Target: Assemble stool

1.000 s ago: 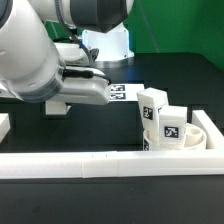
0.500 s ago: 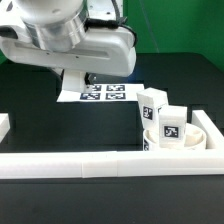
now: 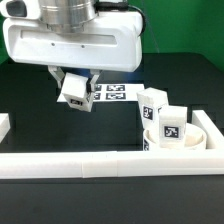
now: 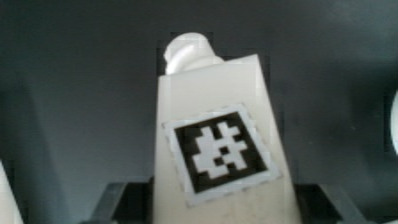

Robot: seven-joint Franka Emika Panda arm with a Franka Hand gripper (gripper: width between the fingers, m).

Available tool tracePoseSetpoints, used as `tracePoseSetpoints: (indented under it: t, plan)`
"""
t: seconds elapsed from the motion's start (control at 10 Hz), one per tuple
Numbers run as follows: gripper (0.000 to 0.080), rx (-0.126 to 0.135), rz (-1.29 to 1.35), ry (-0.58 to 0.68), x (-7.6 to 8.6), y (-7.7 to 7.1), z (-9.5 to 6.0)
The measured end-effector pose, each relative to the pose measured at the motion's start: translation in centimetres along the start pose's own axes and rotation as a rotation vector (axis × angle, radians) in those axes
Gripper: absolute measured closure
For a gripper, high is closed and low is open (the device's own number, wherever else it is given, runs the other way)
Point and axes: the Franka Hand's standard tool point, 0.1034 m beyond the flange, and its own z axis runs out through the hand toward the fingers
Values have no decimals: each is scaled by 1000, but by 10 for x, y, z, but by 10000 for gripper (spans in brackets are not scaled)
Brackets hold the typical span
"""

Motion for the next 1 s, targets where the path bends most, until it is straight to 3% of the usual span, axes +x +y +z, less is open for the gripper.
tracePoseSetpoints:
  t: [0.3,0.4,0.7,1.0]
  plan:
    - [474,31,-20,240,6,-35,-31]
    - [474,29,-23,358,8,-33,-27]
    - [473,24,-32,452,7,-34,-23]
    - [472,58,-89,499,-2,-100,-34]
